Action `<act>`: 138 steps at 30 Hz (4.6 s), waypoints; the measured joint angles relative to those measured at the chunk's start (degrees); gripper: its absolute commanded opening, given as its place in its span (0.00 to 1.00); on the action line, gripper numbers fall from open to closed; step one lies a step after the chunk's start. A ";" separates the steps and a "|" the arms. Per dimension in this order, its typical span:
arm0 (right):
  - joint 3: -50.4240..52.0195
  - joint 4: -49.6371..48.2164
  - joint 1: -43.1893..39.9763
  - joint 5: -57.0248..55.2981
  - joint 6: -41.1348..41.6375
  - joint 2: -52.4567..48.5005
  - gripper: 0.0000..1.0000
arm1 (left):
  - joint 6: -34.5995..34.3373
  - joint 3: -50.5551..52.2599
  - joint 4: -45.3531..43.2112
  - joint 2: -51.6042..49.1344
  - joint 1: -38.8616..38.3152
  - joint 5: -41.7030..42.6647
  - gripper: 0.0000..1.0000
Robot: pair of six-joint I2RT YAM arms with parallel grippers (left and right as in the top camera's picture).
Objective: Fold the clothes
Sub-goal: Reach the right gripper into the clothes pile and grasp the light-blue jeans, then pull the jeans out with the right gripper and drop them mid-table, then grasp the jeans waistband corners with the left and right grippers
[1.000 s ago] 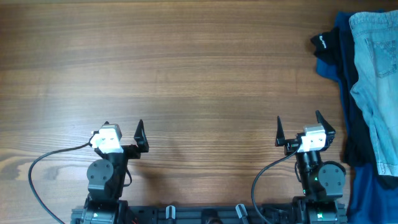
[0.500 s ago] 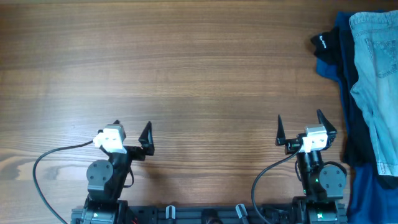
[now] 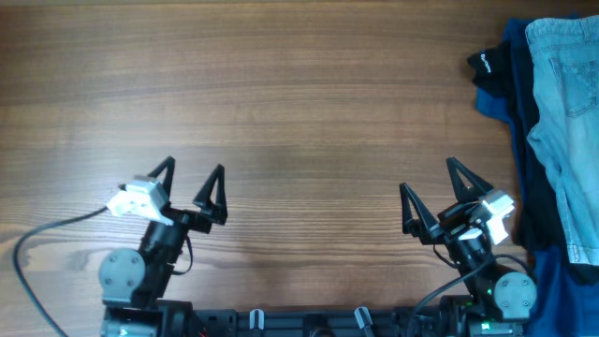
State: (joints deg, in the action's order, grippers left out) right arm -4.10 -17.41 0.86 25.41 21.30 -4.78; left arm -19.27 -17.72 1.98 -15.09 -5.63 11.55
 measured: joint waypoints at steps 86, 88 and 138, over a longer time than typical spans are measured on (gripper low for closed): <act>-92.89 70.66 28.02 -6.58 -16.76 -103.93 0.36 | 1.40 -60.59 59.17 -47.50 0.00 -7.85 1.00; -92.89 72.37 33.20 -8.44 -18.93 -103.84 0.43 | 1.40 -60.61 59.63 -47.52 0.00 -8.09 1.00; -92.89 85.59 9.20 -8.59 -9.16 -102.90 0.69 | 14.14 -61.44 10.84 -101.79 -5.49 -3.89 0.77</act>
State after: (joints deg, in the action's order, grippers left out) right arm -96.99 68.18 10.07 16.82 12.14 -107.68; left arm -5.13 -79.15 12.82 -116.88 -11.11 7.66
